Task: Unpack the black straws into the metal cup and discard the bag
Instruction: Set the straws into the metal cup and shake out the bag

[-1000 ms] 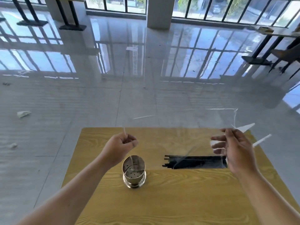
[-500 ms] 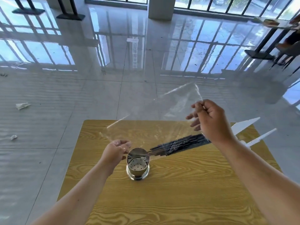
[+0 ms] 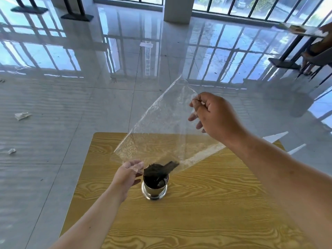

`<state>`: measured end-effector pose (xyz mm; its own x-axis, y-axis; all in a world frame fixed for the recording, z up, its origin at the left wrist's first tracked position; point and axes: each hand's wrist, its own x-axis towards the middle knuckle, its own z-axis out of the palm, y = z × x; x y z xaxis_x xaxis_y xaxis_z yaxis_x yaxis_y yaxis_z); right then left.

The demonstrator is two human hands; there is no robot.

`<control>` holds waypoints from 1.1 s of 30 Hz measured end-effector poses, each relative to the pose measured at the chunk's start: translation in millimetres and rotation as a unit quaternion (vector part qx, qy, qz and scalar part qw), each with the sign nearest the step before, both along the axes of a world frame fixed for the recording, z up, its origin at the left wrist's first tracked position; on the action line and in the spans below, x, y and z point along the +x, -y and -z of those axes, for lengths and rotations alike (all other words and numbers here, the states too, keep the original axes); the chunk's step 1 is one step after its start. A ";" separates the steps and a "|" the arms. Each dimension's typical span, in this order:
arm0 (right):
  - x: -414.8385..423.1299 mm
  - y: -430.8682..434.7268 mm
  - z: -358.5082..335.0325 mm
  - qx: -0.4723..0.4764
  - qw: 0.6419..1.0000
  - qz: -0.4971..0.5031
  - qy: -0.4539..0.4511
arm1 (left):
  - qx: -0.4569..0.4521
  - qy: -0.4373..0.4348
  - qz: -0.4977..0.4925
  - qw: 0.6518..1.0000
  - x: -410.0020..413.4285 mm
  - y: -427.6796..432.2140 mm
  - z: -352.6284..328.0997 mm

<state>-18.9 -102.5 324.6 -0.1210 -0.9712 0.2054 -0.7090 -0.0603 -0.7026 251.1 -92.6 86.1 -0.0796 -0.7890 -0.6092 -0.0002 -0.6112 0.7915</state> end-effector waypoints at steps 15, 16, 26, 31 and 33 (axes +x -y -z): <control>-67.8 -33.8 -28.4 -0.024 0.994 0.057 0.088 | -0.107 -0.012 0.064 0.992 -12.3 3.2 -72.5; -77.3 -39.2 -26.4 -0.026 0.992 0.068 0.105 | -0.113 -0.015 0.070 0.991 -15.4 5.8 -81.0; -169.6 -91.0 -16.8 -0.067 0.941 0.162 0.290 | -0.190 -0.031 0.185 0.964 -58.2 22.5 -139.9; -183.5 -97.6 -13.3 -0.090 0.881 0.210 0.415 | -0.197 -0.041 0.182 0.962 -83.1 31.4 -159.8; -182.4 -96.9 -11.9 -0.105 0.853 0.223 0.460 | -0.182 -0.074 0.148 0.969 -91.6 37.3 -169.6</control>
